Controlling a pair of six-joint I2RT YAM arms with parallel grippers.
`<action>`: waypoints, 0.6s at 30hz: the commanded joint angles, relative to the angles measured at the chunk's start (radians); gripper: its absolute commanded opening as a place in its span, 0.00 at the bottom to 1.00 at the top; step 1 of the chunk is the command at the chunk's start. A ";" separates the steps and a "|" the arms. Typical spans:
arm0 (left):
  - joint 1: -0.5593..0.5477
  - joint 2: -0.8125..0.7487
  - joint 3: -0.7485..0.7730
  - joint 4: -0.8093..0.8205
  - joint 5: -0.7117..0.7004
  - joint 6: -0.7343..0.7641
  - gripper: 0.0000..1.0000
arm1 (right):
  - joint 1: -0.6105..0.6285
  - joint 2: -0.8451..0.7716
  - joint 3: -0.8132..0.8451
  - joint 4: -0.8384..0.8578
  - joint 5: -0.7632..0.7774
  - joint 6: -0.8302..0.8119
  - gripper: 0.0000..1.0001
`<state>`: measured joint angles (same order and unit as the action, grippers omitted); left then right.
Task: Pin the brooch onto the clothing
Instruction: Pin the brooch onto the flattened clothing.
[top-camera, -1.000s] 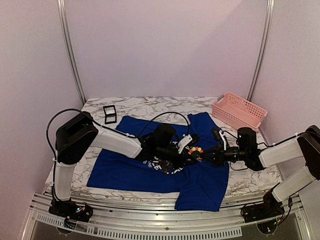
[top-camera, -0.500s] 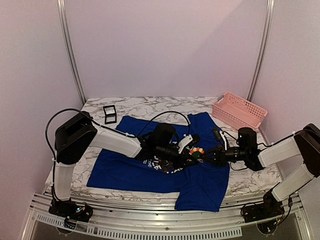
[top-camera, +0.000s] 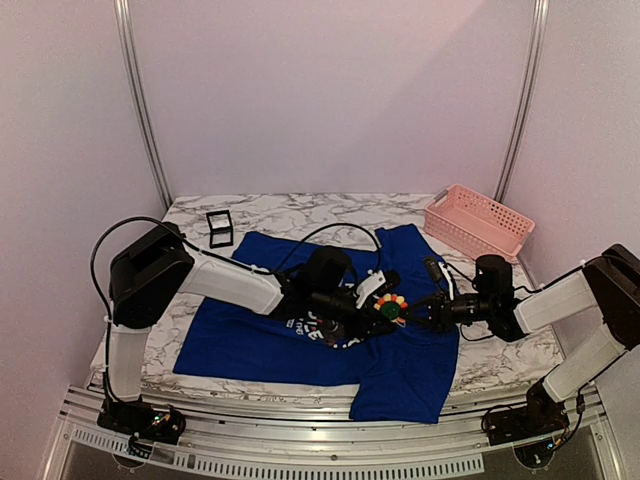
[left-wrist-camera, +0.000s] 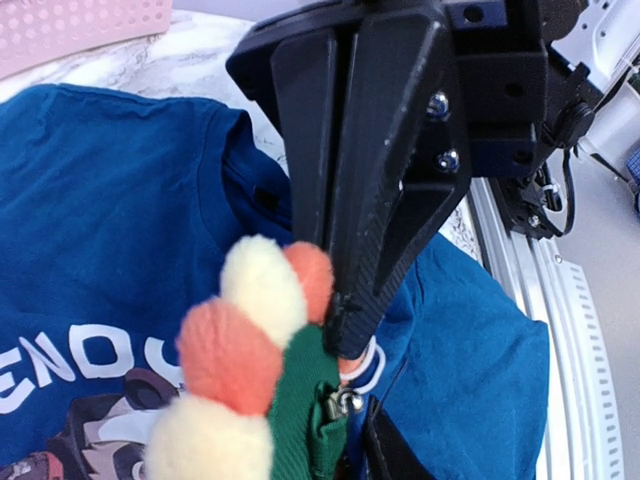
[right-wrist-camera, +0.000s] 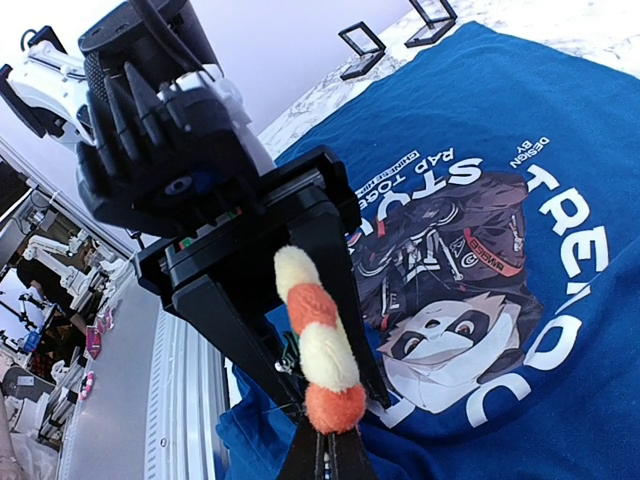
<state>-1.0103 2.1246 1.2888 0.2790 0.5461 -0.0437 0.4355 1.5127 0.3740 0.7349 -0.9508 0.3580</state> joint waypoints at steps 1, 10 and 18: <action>-0.007 -0.023 0.021 -0.016 -0.011 0.021 0.29 | -0.007 0.015 0.020 0.022 -0.014 0.010 0.00; 0.002 -0.043 -0.001 -0.018 0.022 0.022 0.44 | -0.022 0.032 0.010 0.009 -0.025 0.007 0.00; 0.009 -0.053 -0.012 -0.019 0.011 0.015 0.45 | -0.029 0.065 0.008 0.028 -0.030 -0.002 0.00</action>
<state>-1.0096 2.1185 1.2911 0.2680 0.5541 -0.0296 0.4141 1.5600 0.3748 0.7429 -0.9646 0.3614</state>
